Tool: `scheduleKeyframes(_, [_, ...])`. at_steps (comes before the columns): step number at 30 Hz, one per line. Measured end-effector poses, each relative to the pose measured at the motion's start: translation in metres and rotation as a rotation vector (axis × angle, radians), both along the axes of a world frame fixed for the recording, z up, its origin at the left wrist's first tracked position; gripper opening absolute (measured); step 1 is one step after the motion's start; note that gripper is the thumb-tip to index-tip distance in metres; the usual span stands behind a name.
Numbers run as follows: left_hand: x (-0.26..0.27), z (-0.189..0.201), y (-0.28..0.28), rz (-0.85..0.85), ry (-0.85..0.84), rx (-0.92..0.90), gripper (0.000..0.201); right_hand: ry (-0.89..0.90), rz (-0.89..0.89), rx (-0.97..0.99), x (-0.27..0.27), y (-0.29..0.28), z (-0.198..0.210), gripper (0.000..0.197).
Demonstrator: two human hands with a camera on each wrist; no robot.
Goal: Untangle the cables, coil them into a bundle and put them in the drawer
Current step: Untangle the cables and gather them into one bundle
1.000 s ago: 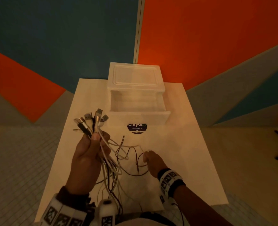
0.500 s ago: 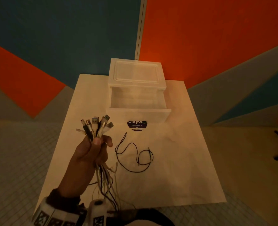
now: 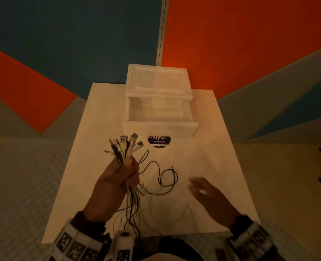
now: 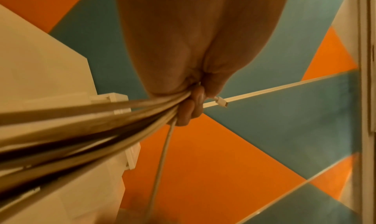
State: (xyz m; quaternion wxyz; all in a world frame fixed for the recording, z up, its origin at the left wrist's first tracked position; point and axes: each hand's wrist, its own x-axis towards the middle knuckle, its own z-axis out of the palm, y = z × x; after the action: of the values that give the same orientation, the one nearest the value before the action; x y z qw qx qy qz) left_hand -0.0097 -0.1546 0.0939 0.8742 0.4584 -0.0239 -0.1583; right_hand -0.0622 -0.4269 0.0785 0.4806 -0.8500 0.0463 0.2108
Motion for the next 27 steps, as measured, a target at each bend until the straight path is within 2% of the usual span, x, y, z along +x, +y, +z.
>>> scheduleKeyframes(3, [-0.001, 0.001, -0.009, 0.02, 0.001, 0.026, 0.014, 0.049, 0.349, 0.282, 0.032, 0.08, 0.007, 0.051])
scheduleKeyframes(4, [-0.001, 0.001, -0.009, 0.027, 0.0, 0.025, 0.014, 0.096, 0.484, 0.283, 0.037, 0.097, 0.003, 0.052])
scheduleKeyframes(6, [0.003, 0.0, -0.003, 0.044, 0.02, 0.002, 0.014, 0.274, 0.698, 0.171, 0.033, 0.122, -0.022, 0.048])
scheduleKeyframes(9, [0.002, -0.01, 0.01, 0.063, 0.052, -0.01, 0.024, 0.643, 0.798, 0.08, 0.02, 0.126, -0.066, 0.044])
scheduleKeyframes(11, [-0.005, -0.018, 0.012, 0.067, 0.091, -0.021, 0.032, 0.72, 0.894, -0.043, 0.011, 0.118, -0.099, 0.046])
scheduleKeyframes(14, [-0.015, -0.03, 0.011, 0.078, 0.144, -0.029, 0.047, 0.618, 1.029, -0.159, 0.011, 0.107, -0.12, 0.062])
scheduleKeyframes(16, [-0.019, -0.037, 0.013, 0.083, 0.17, -0.015, 0.05, 0.609, 0.975, -0.124, 0.027, 0.091, -0.111, 0.075])
scheduleKeyframes(17, [-0.02, -0.041, 0.015, 0.086, 0.186, -0.011, 0.05, 0.642, 0.874, -0.031, 0.04, 0.079, -0.105, 0.076])
scheduleKeyframes(19, [-0.022, -0.045, 0.019, 0.095, 0.214, -0.021, 0.046, 0.582, 0.563, 0.201, 0.071, 0.055, -0.102, 0.059])
scheduleKeyframes(20, [-0.022, -0.047, 0.02, 0.098, 0.223, -0.026, 0.045, 0.421, 0.392, 0.146, 0.086, 0.047, -0.105, 0.044])
scheduleKeyframes(21, [-0.022, -0.047, 0.021, 0.099, 0.228, -0.031, 0.045, 0.194, 0.245, -0.064, 0.1, 0.041, -0.115, 0.033])
scheduleKeyframes(23, [-0.02, -0.048, 0.02, 0.086, 0.242, -0.048, 0.05, -0.057, 0.112, -0.529, 0.117, 0.039, -0.139, 0.038])
scheduleKeyframes(25, [-0.016, -0.049, 0.017, 0.066, 0.268, -0.057, 0.054, -0.131, 0.273, -0.755, 0.125, 0.046, -0.161, 0.053])
scheduleKeyframes(27, [-0.012, -0.05, 0.013, 0.065, 0.285, -0.039, 0.051, -0.16, 0.461, -0.83, 0.125, 0.051, -0.176, 0.051])
